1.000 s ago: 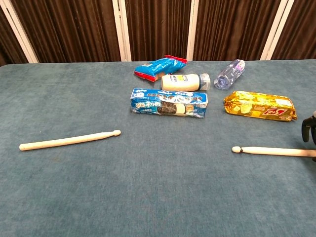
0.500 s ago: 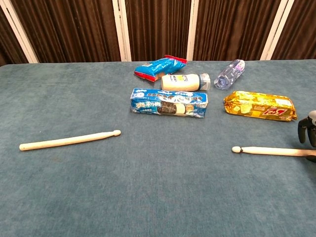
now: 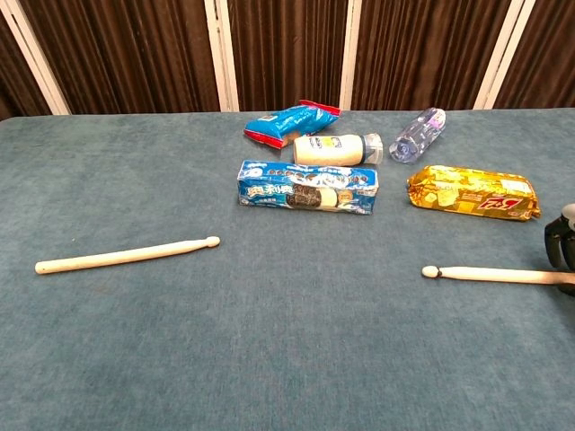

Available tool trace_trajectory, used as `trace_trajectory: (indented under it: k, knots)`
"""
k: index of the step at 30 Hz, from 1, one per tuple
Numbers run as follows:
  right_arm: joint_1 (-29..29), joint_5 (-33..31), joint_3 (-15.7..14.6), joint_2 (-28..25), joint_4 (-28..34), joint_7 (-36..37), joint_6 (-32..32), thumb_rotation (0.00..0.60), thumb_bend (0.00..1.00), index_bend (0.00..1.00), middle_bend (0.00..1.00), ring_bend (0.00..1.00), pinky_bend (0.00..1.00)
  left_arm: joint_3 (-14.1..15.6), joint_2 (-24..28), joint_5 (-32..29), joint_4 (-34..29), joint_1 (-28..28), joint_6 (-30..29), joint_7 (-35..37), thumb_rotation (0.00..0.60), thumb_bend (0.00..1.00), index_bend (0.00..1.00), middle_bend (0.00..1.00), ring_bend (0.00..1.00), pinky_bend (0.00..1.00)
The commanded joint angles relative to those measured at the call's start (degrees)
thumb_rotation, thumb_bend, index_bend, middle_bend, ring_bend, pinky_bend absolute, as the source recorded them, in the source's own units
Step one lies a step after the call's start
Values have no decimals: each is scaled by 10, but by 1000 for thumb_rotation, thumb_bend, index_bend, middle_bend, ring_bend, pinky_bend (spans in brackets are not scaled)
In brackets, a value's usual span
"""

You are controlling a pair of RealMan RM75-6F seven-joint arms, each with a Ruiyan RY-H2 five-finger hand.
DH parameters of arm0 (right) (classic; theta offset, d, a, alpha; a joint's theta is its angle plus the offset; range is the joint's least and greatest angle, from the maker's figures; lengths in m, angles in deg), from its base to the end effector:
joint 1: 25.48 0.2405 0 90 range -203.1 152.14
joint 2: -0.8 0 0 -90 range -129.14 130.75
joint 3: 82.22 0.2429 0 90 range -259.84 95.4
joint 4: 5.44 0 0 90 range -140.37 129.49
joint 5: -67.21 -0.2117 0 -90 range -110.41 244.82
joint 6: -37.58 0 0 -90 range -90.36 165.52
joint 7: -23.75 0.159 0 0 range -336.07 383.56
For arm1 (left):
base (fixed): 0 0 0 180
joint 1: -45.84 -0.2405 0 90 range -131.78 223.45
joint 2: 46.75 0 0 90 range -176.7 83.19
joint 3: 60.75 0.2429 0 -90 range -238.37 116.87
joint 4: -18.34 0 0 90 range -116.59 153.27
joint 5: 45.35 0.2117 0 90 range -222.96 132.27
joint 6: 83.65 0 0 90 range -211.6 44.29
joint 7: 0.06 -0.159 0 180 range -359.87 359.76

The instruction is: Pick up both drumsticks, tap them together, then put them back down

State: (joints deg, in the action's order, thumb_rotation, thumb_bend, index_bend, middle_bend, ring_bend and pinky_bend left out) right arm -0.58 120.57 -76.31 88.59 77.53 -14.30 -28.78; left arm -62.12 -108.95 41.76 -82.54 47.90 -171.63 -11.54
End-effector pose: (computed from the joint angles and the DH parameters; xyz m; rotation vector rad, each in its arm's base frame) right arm -0.2773 -0.2867 0.0054 1.5700 -0.9295 0.4309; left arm -0.2779 0.1739 0.1516 -1.3956 -0.8441 -0.8299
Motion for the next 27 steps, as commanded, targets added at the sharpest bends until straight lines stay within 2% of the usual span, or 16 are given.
trace_trajectory:
  k: [1, 27]
  knots:
    - [0, 1, -1, 1, -1, 0, 0, 600, 309, 523, 524, 351, 41, 0, -1, -1, 0, 0, 0, -1, 600, 278, 179, 153, 0, 0]
    - [3, 2, -1, 6, -14, 5, 6, 600, 328, 594, 527, 367, 41, 0, -3, -3, 0, 0, 1, -6, 600, 278, 190, 154, 0, 0]
